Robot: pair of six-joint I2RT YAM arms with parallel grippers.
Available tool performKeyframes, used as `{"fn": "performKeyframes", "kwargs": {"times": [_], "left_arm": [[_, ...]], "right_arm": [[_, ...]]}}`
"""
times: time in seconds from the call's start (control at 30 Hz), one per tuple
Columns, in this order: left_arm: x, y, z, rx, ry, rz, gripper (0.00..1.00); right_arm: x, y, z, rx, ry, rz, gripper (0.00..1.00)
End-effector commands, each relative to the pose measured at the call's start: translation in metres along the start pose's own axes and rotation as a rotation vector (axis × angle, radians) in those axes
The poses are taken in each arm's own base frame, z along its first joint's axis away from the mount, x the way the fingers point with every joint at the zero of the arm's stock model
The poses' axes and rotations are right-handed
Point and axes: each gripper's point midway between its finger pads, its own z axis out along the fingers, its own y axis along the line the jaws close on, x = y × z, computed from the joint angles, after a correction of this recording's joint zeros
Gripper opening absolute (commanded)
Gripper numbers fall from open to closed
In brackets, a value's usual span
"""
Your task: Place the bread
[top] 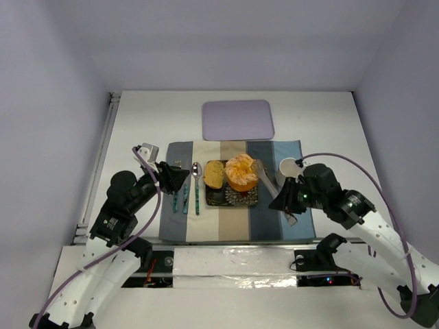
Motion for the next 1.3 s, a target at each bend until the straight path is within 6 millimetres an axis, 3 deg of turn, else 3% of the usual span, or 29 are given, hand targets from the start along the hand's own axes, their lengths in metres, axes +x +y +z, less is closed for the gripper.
{"fn": "performKeyframes", "kwargs": {"times": [0.0, 0.33, 0.4, 0.5, 0.57, 0.7, 0.83, 0.93, 1.0, 1.07, 1.1, 1.13, 1.17, 1.2, 1.23, 1.27], "left_arm": [[-0.007, -0.002, 0.001, 0.015, -0.032, 0.021, 0.35], [-0.007, -0.003, 0.001, 0.021, -0.031, 0.021, 0.35], [-0.008, 0.000, 0.001, 0.008, -0.036, 0.020, 0.35], [-0.009, -0.001, 0.001, 0.013, -0.039, 0.021, 0.35], [-0.008, 0.000, 0.001, 0.012, -0.036, 0.021, 0.35], [-0.008, -0.002, 0.000, 0.018, -0.037, 0.023, 0.35], [-0.012, -0.004, -0.002, 0.024, -0.052, 0.026, 0.35], [-0.015, -0.006, -0.005, 0.029, -0.066, 0.031, 0.35], [-0.016, -0.007, -0.006, 0.032, -0.073, 0.033, 0.35], [-0.018, -0.008, -0.008, 0.037, -0.082, 0.036, 0.35], [-0.019, -0.009, -0.009, 0.039, -0.088, 0.038, 0.36], [-0.020, -0.010, -0.011, 0.045, -0.095, 0.040, 0.35], [-0.021, -0.011, -0.011, 0.048, -0.098, 0.041, 0.35], [-0.021, -0.012, -0.012, 0.051, -0.100, 0.042, 0.35], [-0.023, -0.013, -0.014, 0.056, -0.108, 0.045, 0.36], [-0.023, -0.014, -0.015, 0.062, -0.112, 0.048, 0.36]], "right_arm": [[0.009, -0.002, 0.004, -0.011, 0.026, 0.015, 0.17], [0.014, 0.012, 0.020, -0.074, 0.062, 0.020, 0.18], [0.014, 0.011, 0.021, -0.069, 0.061, 0.022, 0.23], [0.010, 0.012, 0.019, -0.062, 0.044, 0.013, 0.40], [-0.003, 0.007, 0.012, -0.004, -0.015, 0.007, 0.48], [-0.023, 0.016, -0.005, 0.014, -0.090, -0.021, 0.47], [-0.040, 0.035, -0.020, -0.019, -0.145, -0.042, 0.38], [-0.063, 0.046, -0.022, -0.007, -0.206, -0.067, 0.31], [-0.087, 0.059, -0.026, -0.001, -0.279, -0.089, 0.30], [-0.111, 0.059, -0.012, 0.068, -0.317, -0.118, 0.26], [-0.135, 0.066, -0.018, 0.073, -0.367, -0.119, 0.26], [-0.148, 0.057, -0.001, 0.128, -0.351, -0.140, 0.25], [-0.164, 0.058, 0.003, 0.129, -0.366, -0.143, 0.24], [-0.189, 0.041, 0.002, 0.168, -0.398, -0.112, 0.24], [-0.212, 0.039, -0.001, 0.176, -0.427, -0.115, 0.23], [-0.225, 0.024, 0.018, 0.204, -0.391, -0.089, 0.22]]}}
